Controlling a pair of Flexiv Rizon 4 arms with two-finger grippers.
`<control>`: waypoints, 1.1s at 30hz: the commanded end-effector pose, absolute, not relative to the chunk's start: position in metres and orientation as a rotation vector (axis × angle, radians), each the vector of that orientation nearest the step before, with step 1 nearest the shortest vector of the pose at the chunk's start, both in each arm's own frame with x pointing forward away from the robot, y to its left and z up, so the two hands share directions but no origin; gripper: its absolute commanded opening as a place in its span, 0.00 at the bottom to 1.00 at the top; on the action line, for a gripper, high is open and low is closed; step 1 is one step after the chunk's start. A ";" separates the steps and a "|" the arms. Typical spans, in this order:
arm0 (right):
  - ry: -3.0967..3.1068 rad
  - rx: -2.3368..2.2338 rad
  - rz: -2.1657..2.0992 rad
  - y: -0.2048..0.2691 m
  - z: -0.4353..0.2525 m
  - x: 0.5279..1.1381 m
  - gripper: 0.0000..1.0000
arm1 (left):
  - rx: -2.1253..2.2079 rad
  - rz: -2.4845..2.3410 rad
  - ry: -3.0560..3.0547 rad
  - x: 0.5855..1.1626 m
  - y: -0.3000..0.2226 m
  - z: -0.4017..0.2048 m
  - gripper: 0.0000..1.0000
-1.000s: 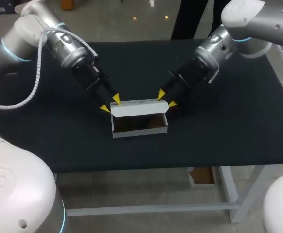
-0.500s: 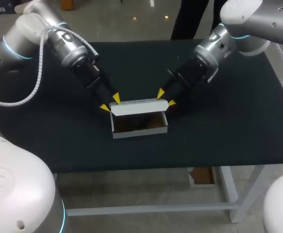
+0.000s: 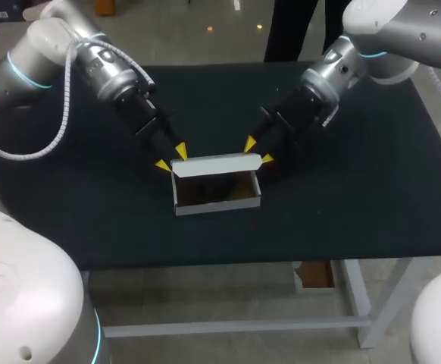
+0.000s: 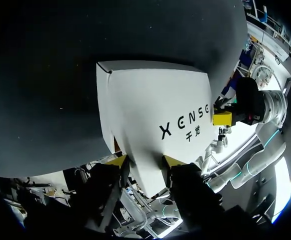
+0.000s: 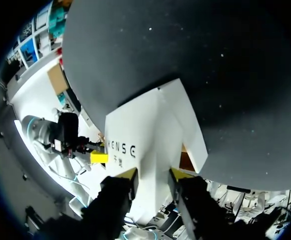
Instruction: Assemble the packaging by folding the flat box into shape, placing the metal phone stand inside, and closing the box properly
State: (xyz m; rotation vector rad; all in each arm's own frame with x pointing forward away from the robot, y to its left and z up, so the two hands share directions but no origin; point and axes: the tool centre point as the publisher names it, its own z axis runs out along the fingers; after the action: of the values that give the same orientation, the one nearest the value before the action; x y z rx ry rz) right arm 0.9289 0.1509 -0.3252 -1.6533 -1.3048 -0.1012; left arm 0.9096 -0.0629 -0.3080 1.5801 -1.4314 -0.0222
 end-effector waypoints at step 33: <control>-1.296 -1.621 -0.059 0.161 -0.322 0.939 0.41 | 1.546 -0.052 -1.401 0.921 -0.069 -0.307 0.43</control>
State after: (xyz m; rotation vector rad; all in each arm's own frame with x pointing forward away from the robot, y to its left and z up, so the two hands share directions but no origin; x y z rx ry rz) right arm 0.9335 0.1557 -0.3218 -1.6310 -1.2947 -0.0725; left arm 0.9163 -0.0642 -0.3047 1.5560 -1.4033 -0.0432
